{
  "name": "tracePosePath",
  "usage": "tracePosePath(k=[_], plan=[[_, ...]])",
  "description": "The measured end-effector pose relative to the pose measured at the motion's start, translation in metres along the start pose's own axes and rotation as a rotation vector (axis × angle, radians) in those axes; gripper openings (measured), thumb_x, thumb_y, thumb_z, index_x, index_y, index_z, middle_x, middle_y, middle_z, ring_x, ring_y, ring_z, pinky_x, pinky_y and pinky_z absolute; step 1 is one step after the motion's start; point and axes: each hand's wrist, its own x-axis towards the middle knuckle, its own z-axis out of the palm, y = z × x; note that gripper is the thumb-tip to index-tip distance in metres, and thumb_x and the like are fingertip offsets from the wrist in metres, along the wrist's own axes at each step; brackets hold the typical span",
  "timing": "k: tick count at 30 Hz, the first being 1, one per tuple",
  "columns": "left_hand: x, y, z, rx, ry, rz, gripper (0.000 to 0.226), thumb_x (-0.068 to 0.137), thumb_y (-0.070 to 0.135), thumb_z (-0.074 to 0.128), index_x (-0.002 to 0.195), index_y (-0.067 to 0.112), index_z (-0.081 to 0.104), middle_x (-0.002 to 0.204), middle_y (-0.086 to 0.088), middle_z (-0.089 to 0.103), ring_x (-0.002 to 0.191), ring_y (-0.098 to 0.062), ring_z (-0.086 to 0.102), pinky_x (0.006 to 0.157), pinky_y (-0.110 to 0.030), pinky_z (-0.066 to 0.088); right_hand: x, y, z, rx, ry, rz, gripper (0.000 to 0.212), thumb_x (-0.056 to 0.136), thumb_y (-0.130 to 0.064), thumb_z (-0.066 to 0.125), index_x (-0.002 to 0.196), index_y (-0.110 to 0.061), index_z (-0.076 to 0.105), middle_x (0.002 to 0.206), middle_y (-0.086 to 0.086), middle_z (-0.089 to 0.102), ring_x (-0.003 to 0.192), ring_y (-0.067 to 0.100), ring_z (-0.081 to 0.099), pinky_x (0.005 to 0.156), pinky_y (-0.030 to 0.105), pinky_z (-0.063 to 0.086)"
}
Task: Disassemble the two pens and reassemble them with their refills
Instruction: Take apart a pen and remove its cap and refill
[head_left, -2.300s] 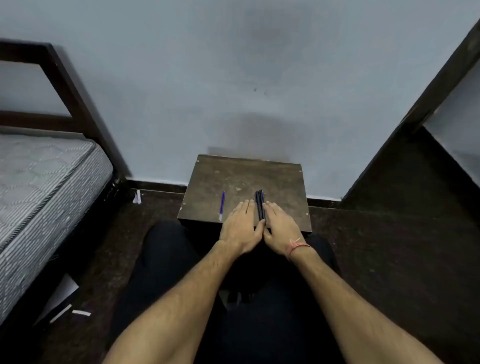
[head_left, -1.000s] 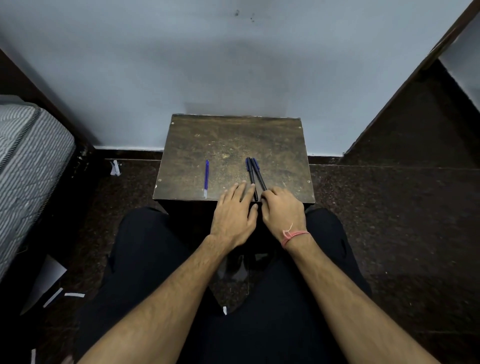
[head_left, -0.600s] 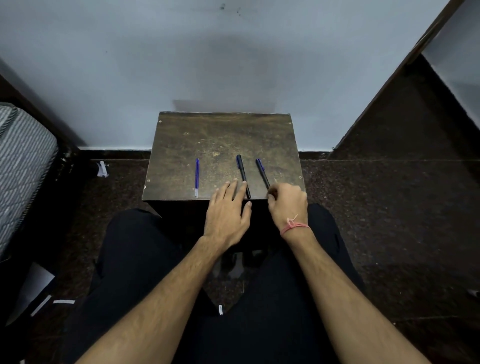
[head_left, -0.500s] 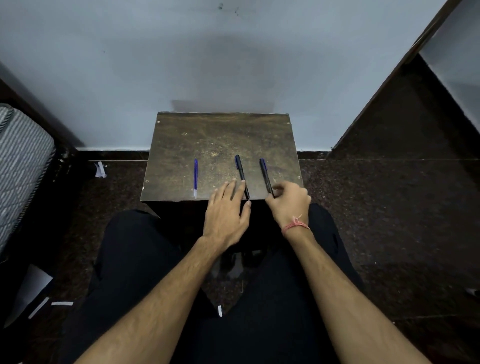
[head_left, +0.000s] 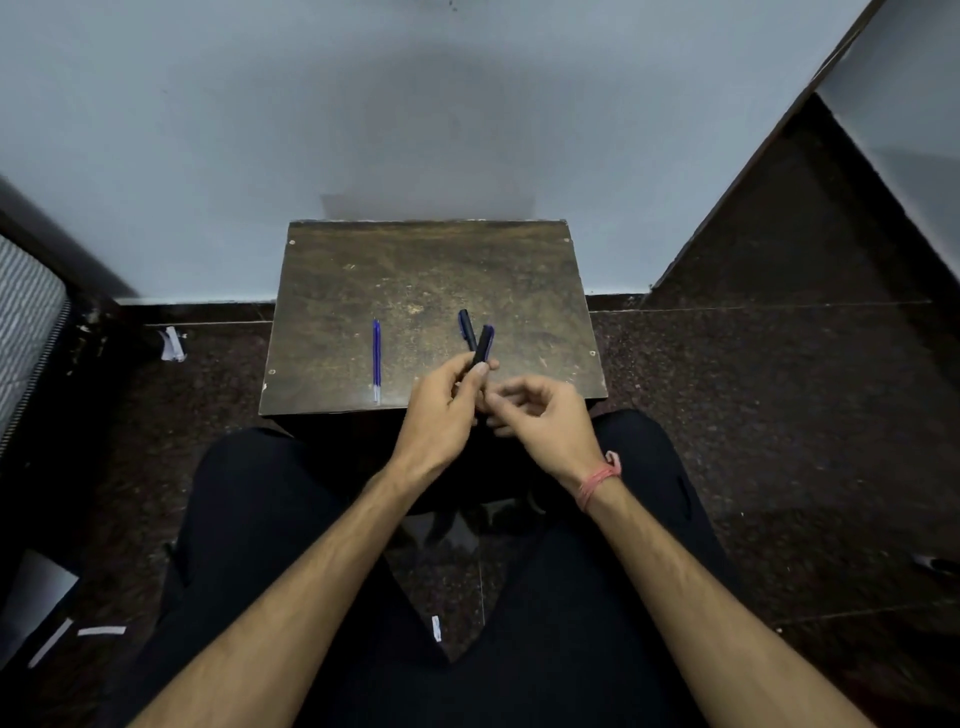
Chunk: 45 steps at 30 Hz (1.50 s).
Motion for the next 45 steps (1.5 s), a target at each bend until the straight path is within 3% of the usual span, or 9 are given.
tracePosePath(k=[7, 12, 17, 21, 27, 30, 35, 40, 45], plan=[[-0.017, -0.016, 0.006, 0.137, -0.117, 0.041, 0.026, 0.119, 0.03, 0.053, 0.121, 0.022, 0.078, 0.108, 0.012, 0.083, 0.102, -0.001, 0.075, 0.091, -0.026, 0.057, 0.017, 0.004, -0.005, 0.104, 0.035, -0.022, 0.013, 0.1, -0.017, 0.079, 0.112, -0.021, 0.082, 0.093, -0.007, 0.079, 0.079, 0.008, 0.074, 0.069, 0.024, 0.061], [-0.011, -0.012, 0.007, 0.387, 0.004, 0.015, 0.065, 0.114, 0.062, 0.043, 0.07, 0.017, 0.059, 0.057, -0.001, 0.055, 0.054, -0.013, 0.051, 0.06, -0.043, 0.041, 0.023, 0.002, -0.006, 0.189, 0.022, -0.019, 0.015, 0.1, -0.013, 0.078, 0.098, -0.026, 0.085, 0.093, -0.008, 0.078, 0.086, 0.009, 0.068, 0.075, 0.024, 0.061], [-0.006, -0.012, 0.009, 0.27, 0.009, -0.034, 0.08, 0.111, 0.068, 0.052, 0.068, 0.0, 0.056, 0.051, 0.001, 0.042, 0.047, -0.014, 0.039, 0.052, -0.039, 0.034, 0.026, -0.001, -0.013, 0.248, 0.007, -0.038, 0.013, 0.1, -0.011, 0.077, 0.101, -0.022, 0.085, 0.095, -0.002, 0.079, 0.091, 0.014, 0.073, 0.083, 0.028, 0.065], [-0.006, -0.01, 0.009, 0.251, -0.005, -0.001, 0.077, 0.112, 0.069, 0.049, 0.084, 0.003, 0.078, 0.049, 0.006, 0.038, 0.046, -0.01, 0.035, 0.051, -0.042, 0.032, 0.028, -0.003, -0.011, 0.281, -0.001, -0.054, 0.012, 0.101, -0.009, 0.075, 0.104, -0.018, 0.083, 0.098, 0.004, 0.079, 0.093, 0.022, 0.078, 0.089, 0.038, 0.067], [-0.004, -0.008, 0.006, 0.252, 0.03, 0.015, 0.075, 0.112, 0.069, 0.05, 0.078, 0.008, 0.078, 0.047, 0.005, 0.037, 0.044, -0.008, 0.033, 0.051, -0.038, 0.029, 0.03, -0.004, -0.007, 0.343, -0.02, -0.043, 0.012, 0.099, -0.018, 0.078, 0.109, -0.02, 0.083, 0.097, 0.002, 0.08, 0.094, 0.025, 0.08, 0.095, 0.043, 0.065], [-0.002, -0.009, 0.004, 0.208, 0.049, -0.011, 0.073, 0.108, 0.071, 0.056, 0.051, 0.026, 0.059, 0.043, 0.007, 0.037, 0.04, -0.007, 0.033, 0.048, -0.03, 0.026, 0.031, -0.005, -0.006, 0.343, -0.022, -0.047, 0.014, 0.099, -0.019, 0.079, 0.113, -0.018, 0.082, 0.1, 0.003, 0.079, 0.093, 0.025, 0.079, 0.094, 0.043, 0.065], [-0.004, -0.013, -0.003, 0.127, 0.092, -0.105, 0.08, 0.105, 0.074, 0.059, 0.049, 0.021, 0.039, 0.043, 0.012, 0.034, 0.04, -0.005, 0.03, 0.045, -0.021, 0.026, 0.042, -0.016, -0.002, 0.429, 0.087, -0.07, 0.016, 0.104, -0.007, 0.071, 0.117, -0.009, 0.078, 0.104, 0.003, 0.076, 0.099, 0.023, 0.079, 0.092, 0.039, 0.067], [-0.005, -0.014, -0.011, 0.015, 0.167, -0.164, 0.075, 0.104, 0.078, 0.056, 0.056, 0.023, 0.04, 0.05, 0.005, 0.037, 0.045, -0.013, 0.033, 0.047, -0.03, 0.028, 0.07, -0.035, 0.01, 0.118, 0.067, -0.079, 0.031, 0.097, -0.002, 0.079, 0.123, -0.015, 0.069, 0.096, 0.008, 0.079, 0.086, 0.02, 0.083, 0.078, 0.035, 0.068], [-0.002, -0.012, -0.008, -0.152, 0.26, -0.232, 0.067, 0.106, 0.069, 0.051, 0.053, 0.029, 0.043, 0.052, 0.013, 0.038, 0.047, -0.008, 0.032, 0.051, -0.029, 0.026, 0.098, -0.039, 0.045, -0.229, 0.03, -0.071, 0.023, 0.085, -0.007, 0.092, 0.101, -0.014, 0.078, 0.072, -0.001, 0.081, 0.067, 0.012, 0.08, 0.073, 0.034, 0.069]])
